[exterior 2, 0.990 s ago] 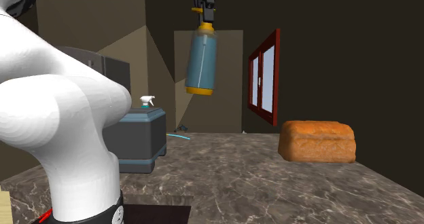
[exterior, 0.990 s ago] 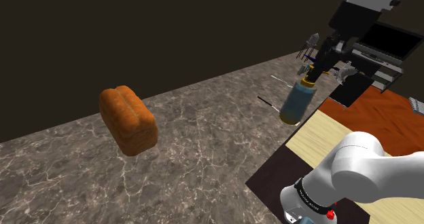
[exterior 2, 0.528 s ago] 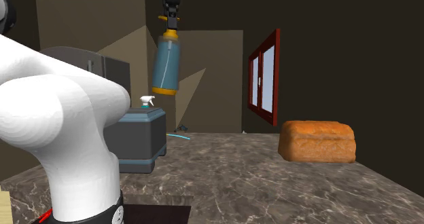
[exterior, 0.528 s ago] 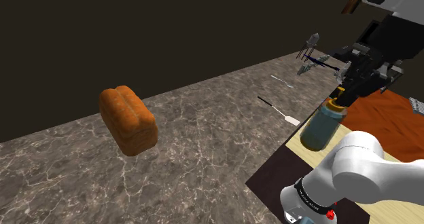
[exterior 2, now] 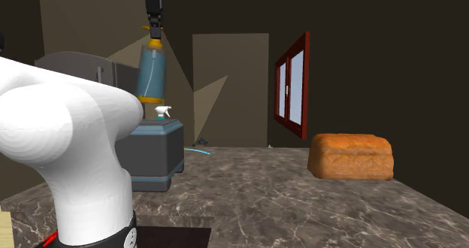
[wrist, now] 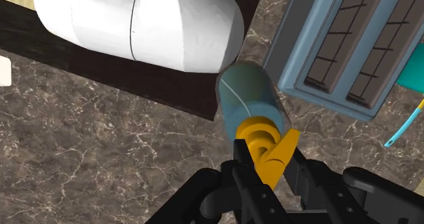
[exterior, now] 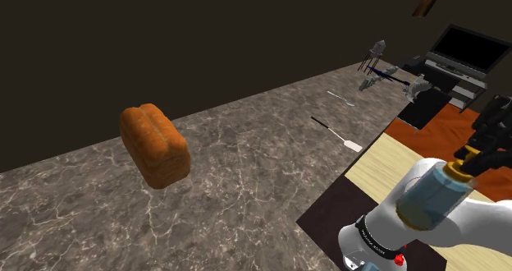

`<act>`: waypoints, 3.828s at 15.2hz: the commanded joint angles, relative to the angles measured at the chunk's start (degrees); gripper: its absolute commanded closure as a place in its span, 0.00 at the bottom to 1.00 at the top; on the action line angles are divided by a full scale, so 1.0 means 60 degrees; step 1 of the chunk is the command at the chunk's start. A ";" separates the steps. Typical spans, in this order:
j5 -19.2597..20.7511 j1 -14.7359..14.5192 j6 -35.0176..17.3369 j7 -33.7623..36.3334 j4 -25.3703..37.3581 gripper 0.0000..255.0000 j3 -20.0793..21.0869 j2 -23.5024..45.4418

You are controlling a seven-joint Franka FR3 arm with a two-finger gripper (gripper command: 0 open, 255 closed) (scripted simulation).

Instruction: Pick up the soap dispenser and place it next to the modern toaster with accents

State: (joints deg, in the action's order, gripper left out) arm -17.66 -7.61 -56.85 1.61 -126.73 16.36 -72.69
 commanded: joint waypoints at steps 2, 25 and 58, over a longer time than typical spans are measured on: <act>-0.0574 -0.0063 0.0634 0.0518 0.0176 1.00 0.0292 -0.0553; -0.7419 0.0825 0.4275 0.6926 0.4648 1.00 0.1962 -0.2000; -0.9995 -0.0667 0.2943 0.8966 0.2030 1.00 0.3919 -0.4919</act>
State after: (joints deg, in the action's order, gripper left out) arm -77.81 -10.50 -38.04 55.21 -113.59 38.74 -102.01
